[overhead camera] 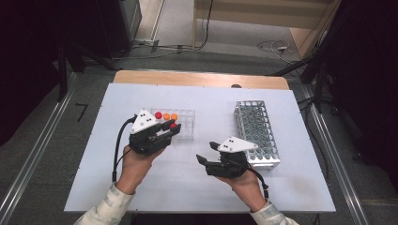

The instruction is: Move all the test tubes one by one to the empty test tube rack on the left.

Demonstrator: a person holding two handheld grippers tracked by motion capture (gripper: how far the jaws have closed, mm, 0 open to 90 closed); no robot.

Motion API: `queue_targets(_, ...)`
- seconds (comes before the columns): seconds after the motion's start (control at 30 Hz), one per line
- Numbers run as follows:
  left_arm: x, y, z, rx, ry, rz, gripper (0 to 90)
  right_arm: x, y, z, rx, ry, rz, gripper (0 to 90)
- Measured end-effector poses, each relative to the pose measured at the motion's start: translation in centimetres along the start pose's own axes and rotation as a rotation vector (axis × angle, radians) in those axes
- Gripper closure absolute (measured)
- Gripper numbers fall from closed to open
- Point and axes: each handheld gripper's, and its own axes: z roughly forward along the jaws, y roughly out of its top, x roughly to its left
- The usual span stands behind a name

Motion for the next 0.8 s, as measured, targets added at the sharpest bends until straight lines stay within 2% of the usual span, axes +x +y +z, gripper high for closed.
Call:
queue_targets(0.2,1.7,0.6,-1.2,-0.036,0.049,-0.034,70.3,-1.2,-1.0,-1.9,-0.008,-0.024,0.023,25.0)
queue_targets(0.43,3.1,1.0,-1.9,-0.052,0.103,-0.043,70.3,-2.9,-2.0,-3.8,-0.036,-0.068,0.055,24.5)
queue_targets(0.73,4.6,1.5,-1.6,-0.077,0.166,-0.055,70.2,-4.1,-3.2,-5.2,-0.038,-0.111,0.093,24.6)
queue_targets(0.8,4.9,1.8,-1.4,-0.076,0.186,-0.046,70.2,-4.4,-3.4,-5.5,-0.04,-0.121,0.099,24.6)
